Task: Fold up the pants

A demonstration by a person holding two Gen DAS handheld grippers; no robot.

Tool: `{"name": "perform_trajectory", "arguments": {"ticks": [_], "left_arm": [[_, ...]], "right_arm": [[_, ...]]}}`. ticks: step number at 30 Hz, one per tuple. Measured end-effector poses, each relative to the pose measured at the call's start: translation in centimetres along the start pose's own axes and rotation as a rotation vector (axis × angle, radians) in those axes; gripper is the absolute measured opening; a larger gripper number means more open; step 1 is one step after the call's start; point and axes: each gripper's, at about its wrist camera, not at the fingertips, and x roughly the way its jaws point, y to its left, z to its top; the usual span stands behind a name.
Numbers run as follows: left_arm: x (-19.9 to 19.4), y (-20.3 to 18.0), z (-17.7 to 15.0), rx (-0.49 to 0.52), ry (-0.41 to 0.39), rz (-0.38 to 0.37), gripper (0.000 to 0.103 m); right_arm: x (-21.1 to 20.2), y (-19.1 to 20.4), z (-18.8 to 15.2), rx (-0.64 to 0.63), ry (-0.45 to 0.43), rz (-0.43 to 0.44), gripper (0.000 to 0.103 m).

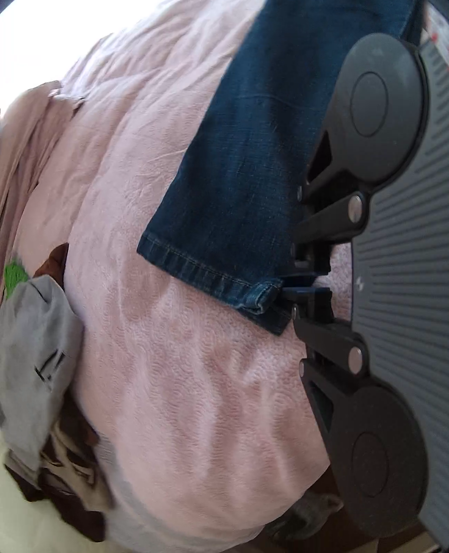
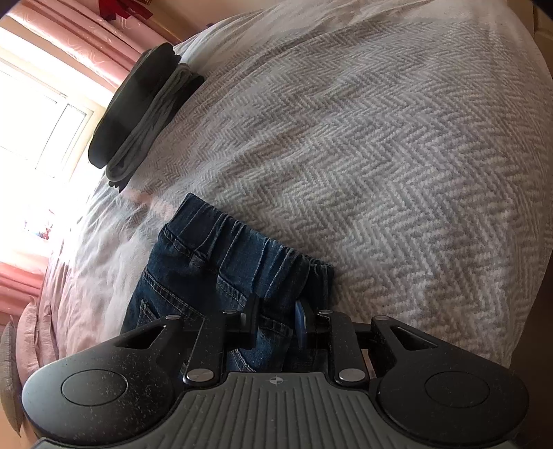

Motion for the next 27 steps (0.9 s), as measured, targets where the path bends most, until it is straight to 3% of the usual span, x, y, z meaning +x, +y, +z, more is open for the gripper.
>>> {"name": "perform_trajectory", "arguments": {"ticks": [4,8,11,13,15,17,19,22,25,27], "left_arm": [[-2.1,0.6,0.0,-0.067,0.01,0.008,0.009],[-4.3,0.2,-0.6,-0.076,0.016,0.005,0.018],[-4.8,-0.7,-0.9,-0.079,0.032,-0.017,0.018],[-4.8,-1.6,-1.1,-0.071,0.048,-0.037,0.018],[-4.8,-2.4,-1.4,-0.059,0.059,-0.059,0.018],[-5.2,-3.1,-1.7,-0.048,0.059,-0.07,0.018],[-5.5,-3.7,-2.0,-0.033,0.054,-0.077,0.018],[-5.8,-4.9,-2.3,0.005,0.059,-0.079,0.018],[-6.4,-5.9,-2.4,0.026,0.046,-0.112,0.018],[-6.6,-6.6,-2.5,0.04,0.048,-0.129,0.02]], "right_arm": [[-1.5,-1.2,-0.3,0.084,-0.01,0.099,0.026],[-1.9,-2.1,-0.8,0.109,-0.026,0.163,0.027],[-1.4,-2.1,-1.0,0.074,-0.027,0.16,0.027],[-1.0,-1.9,-1.2,0.029,0.007,0.146,0.012],[-1.9,-0.8,-1.6,-0.078,-0.028,0.117,0.009],[-3.9,0.4,-2.0,-0.167,-0.089,0.142,0.009],[-4.2,0.6,-2.4,-0.224,-0.097,0.093,0.009],[-1.3,-0.4,-2.9,-0.243,0.017,-0.053,0.01],[-1.9,0.9,-3.1,-0.278,-0.004,-0.125,0.034],[-2.8,2.2,-3.3,-0.346,-0.04,-0.17,0.037]]}}
